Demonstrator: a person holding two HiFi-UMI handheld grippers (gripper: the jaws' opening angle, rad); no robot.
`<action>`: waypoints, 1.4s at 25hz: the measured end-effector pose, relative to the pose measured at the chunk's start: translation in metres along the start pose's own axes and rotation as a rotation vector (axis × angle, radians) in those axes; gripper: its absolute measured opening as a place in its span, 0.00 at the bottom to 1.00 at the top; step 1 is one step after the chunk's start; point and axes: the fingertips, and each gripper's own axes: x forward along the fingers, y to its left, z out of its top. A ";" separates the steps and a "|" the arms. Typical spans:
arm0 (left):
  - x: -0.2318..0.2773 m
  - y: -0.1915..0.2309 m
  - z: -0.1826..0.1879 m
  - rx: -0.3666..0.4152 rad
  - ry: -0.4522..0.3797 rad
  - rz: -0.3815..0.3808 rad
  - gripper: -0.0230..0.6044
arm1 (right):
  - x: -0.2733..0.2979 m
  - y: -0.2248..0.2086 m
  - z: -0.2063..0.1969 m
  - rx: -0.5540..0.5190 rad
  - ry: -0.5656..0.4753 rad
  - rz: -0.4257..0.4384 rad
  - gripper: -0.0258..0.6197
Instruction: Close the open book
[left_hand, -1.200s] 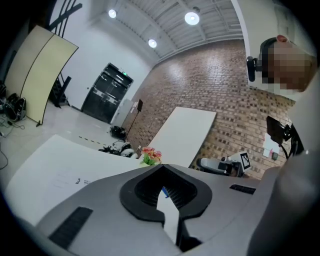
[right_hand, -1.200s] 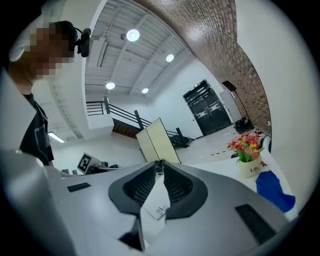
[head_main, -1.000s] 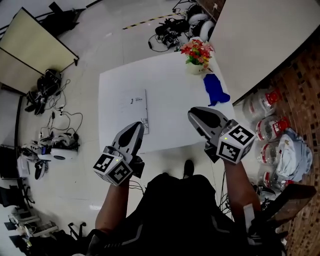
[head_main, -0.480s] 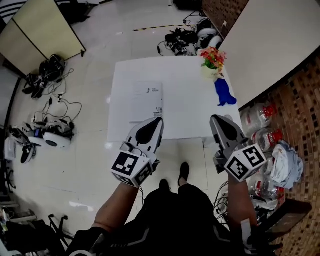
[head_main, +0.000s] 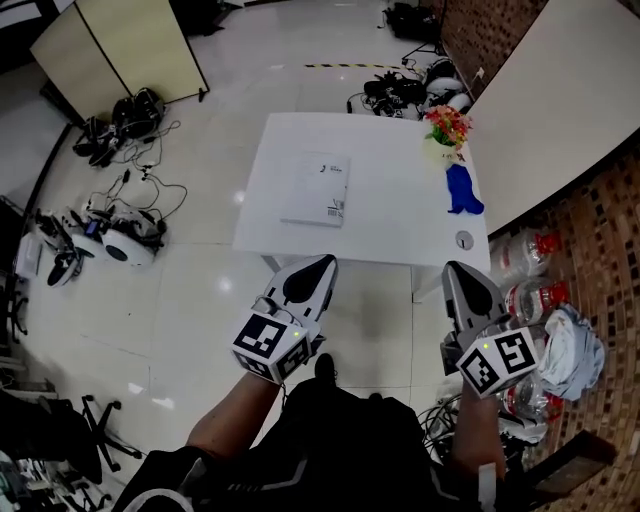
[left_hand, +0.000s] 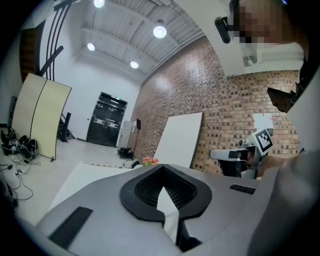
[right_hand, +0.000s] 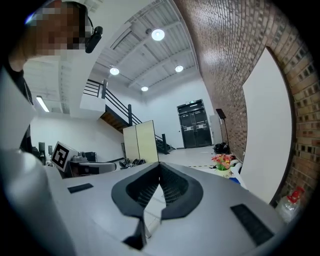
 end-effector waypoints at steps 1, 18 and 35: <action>-0.006 -0.013 -0.001 0.004 -0.001 0.007 0.04 | -0.013 0.001 -0.001 -0.002 -0.001 0.005 0.04; -0.180 -0.162 -0.005 0.055 -0.011 0.223 0.04 | -0.190 0.087 -0.011 -0.056 -0.035 0.136 0.04; -0.384 -0.270 -0.037 0.017 -0.050 0.037 0.04 | -0.354 0.272 -0.059 -0.061 0.000 0.043 0.04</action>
